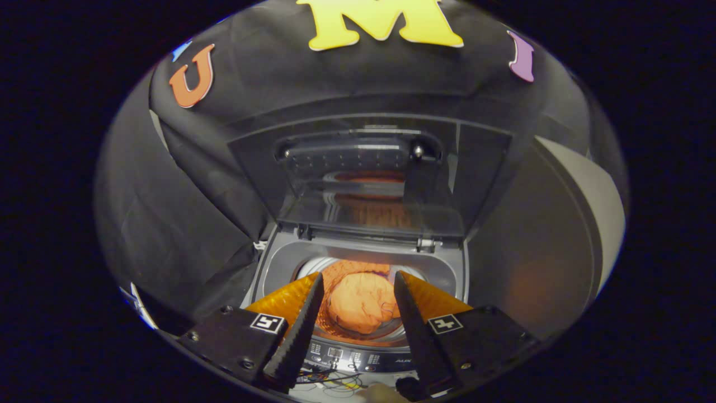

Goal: Put the clothes into the washing machine and then close the washing machine lid.

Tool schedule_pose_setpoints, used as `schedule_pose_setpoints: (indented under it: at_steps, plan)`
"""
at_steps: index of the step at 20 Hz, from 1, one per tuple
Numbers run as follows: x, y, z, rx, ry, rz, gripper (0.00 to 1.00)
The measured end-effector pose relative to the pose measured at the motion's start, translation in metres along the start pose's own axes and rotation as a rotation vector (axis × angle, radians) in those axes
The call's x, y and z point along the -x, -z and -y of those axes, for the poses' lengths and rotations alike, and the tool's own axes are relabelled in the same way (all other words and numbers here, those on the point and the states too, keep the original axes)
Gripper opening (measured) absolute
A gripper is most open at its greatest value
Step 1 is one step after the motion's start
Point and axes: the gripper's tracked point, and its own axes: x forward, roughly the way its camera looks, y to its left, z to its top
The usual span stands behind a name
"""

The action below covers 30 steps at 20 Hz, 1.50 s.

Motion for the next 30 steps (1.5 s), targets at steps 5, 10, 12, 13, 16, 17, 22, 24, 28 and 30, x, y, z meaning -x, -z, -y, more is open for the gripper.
schedule_pose_setpoints:
  at_steps: [5, 10, 12, 13, 16, 17, 22, 24, 28, 30]
  plan:
    - [0.032, -0.043, 0.005, 0.066, 0.021, 0.141, 0.79]
    - [0.072, -0.089, 0.001, 0.107, 0.020, 0.285, 0.79]
    - [0.087, -0.107, -0.001, 0.112, 0.020, 0.336, 0.79]
    - [0.094, -0.116, 0.000, 0.117, 0.024, 0.357, 0.79]
    - [0.104, -0.142, -0.005, 0.126, 0.042, 0.419, 0.79]
    - [0.106, -0.151, -0.006, 0.120, 0.046, 0.433, 0.79]
    - [0.115, -0.194, -0.012, 0.099, 0.064, 0.496, 0.79]
    - [0.116, -0.206, -0.015, 0.093, 0.064, 0.511, 0.82]
    - [0.105, -0.222, -0.018, 0.077, 0.068, 0.511, 1.00]
    - [0.093, -0.228, -0.017, 0.075, 0.078, 0.500, 1.00]
